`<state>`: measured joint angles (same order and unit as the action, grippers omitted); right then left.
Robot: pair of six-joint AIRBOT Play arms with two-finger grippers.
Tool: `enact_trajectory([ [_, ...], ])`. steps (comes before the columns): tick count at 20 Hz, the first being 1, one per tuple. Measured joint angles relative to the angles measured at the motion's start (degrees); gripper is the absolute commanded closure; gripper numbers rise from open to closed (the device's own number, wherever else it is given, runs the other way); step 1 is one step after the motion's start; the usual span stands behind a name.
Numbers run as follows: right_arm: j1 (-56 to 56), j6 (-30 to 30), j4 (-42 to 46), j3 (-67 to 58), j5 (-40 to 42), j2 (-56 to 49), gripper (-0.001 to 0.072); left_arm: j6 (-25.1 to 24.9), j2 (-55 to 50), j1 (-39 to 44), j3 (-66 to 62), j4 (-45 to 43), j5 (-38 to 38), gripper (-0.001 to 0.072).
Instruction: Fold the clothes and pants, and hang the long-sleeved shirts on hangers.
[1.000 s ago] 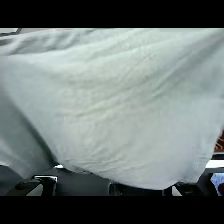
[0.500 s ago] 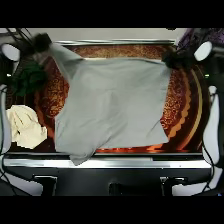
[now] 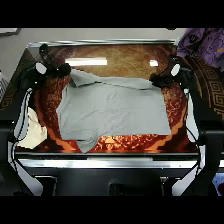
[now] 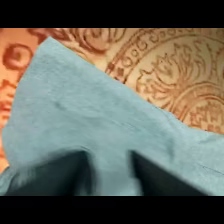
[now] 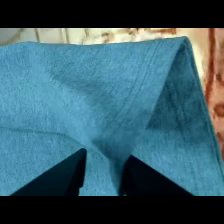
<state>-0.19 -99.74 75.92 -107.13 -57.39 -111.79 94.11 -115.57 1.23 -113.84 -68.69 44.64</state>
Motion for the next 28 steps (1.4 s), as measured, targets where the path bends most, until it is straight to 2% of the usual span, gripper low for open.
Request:
enact_trajectory([
  [1, -0.1, 0.1, -0.9, 0.0, -0.7, 0.2, 0.0218, 0.6, 0.0, -0.3, -0.7, 0.2, 1.2, 0.0008],
  [4, -1.7, 4.0, -3.9, 0.0, -5.0, 3.3, 0.0219, 0.9, 2.3, -2.8, -2.9, 0.6, 7.5, 0.0008],
  [8, -8.7, 14.3, -9.7, 0.9, -16.6, 10.1, 0.0208, -1.5, 8.8, -9.1, -2.9, 0.6, 20.5, 0.0008],
  [10, -14.4, 18.1, -13.9, 4.6, -21.2, 14.2, 0.0199, -4.2, 12.3, -12.4, -0.6, 0.7, 28.0, 0.0008],
  [11, -17.2, 19.4, -15.5, 7.4, -22.8, 16.4, 0.0135, -5.1, 14.2, -13.9, 1.2, 1.0, 30.9, 0.0008],
  [12, -20.2, 20.7, -17.0, 11.1, -24.0, 18.8, 0.0112, -5.7, 16.2, -15.5, 3.7, 1.7, 33.2, 0.0009],
  [14, -25.7, 22.4, -18.6, 19.0, -25.4, 22.6, 0.0113, -6.7, 20.1, -17.8, 9.8, 2.5, 36.2, 0.0009],
  [17, -31.6, 24.4, -19.8, 30.4, -26.4, 26.4, 0.0112, -7.4, 25.3, -19.4, 20.4, 3.2, 37.7, 0.0009],
  [21, -34.1, 27.2, -19.2, 42.2, -24.5, 28.1, 0.0112, -7.6, 29.0, -19.7, 30.5, 3.7, 36.8, 0.0009],
  [28, -34.8, 32.2, -19.6, 55.3, -17.1, 28.5, 0.0113, -7.6, 30.1, -19.1, 34.8, 3.8, 33.5, 0.0009],
])
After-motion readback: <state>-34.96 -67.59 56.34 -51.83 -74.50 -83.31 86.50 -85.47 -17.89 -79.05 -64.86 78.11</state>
